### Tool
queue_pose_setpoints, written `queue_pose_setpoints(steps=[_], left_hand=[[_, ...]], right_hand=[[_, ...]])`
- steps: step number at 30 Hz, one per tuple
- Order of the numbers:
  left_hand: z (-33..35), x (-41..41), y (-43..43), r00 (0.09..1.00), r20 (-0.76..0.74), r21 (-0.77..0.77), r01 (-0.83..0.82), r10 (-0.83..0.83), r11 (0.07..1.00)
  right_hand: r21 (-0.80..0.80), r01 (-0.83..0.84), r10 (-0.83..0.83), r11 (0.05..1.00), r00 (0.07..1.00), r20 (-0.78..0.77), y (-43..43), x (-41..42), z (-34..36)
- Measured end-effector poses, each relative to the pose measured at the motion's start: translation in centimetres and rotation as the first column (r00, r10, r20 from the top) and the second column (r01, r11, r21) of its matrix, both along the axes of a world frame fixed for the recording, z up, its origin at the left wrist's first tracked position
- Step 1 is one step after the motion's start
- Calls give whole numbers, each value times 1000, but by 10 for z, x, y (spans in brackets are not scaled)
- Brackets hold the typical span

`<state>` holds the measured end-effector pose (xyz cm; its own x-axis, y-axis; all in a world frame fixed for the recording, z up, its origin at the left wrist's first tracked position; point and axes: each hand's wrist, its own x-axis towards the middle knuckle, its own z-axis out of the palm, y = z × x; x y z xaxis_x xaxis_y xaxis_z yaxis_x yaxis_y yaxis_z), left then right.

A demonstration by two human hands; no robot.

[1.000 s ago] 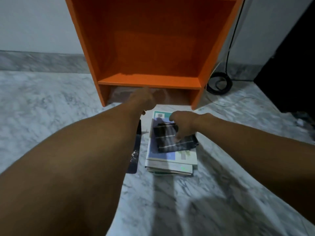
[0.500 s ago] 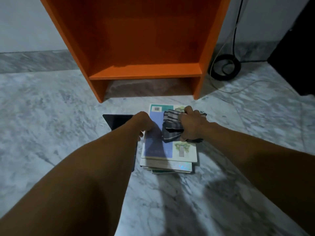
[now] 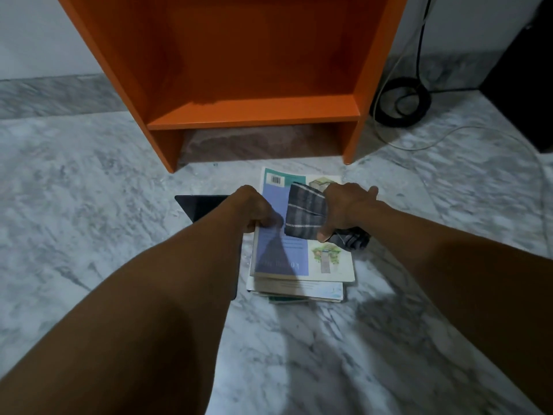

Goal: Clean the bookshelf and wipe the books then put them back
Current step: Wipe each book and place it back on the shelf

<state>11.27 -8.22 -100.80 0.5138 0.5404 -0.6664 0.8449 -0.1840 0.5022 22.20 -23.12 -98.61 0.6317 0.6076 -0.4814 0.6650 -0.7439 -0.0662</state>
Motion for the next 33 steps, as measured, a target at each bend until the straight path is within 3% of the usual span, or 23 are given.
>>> queue_pose_setpoints(steps=[2,7,12,15,18,20,22,25,27,28,30,31,33], left_hand=[[4,-2,1,993,94,-145,-54,69,988],[12,1,-17,904,327,-341,-159,275,926],[39,1,-9,821,461,-360,-174,337,917],[63,-2,0,782,532,-349,-146,325,925],[82,-6,8,775,583,-279,-92,245,956],[94,-10,8,753,621,-267,-56,216,962],[106,-11,7,718,671,-259,-9,187,966],[125,-11,4,639,743,-283,33,198,959],[136,-11,5,594,774,-314,56,221,948],[140,-11,7,573,781,-338,54,248,940],[146,-13,10,545,783,-380,40,299,924],[146,-13,12,542,780,-390,31,313,920],[145,-14,13,538,781,-404,49,316,914]], right_hand=[[34,8,-7,999,1000,-24,-3,-2,-2],[111,-56,55,992,998,13,-16,-8,-9],[312,-140,161,940,986,-43,-31,-6,15],[514,-119,158,849,987,-33,-34,-2,54],[770,-105,-51,630,983,176,-21,8,97],[846,-188,-277,499,890,361,-11,16,125],[816,-270,-370,511,788,492,-8,20,139],[634,-308,-187,709,785,590,-14,7,118],[431,-411,115,804,817,565,-27,-17,91],[299,-504,312,810,803,508,-34,-29,79],[83,-687,597,722,679,426,-44,-45,70],[107,-722,611,684,646,457,-47,-49,76],[366,-709,446,603,680,582,-43,-47,95]])
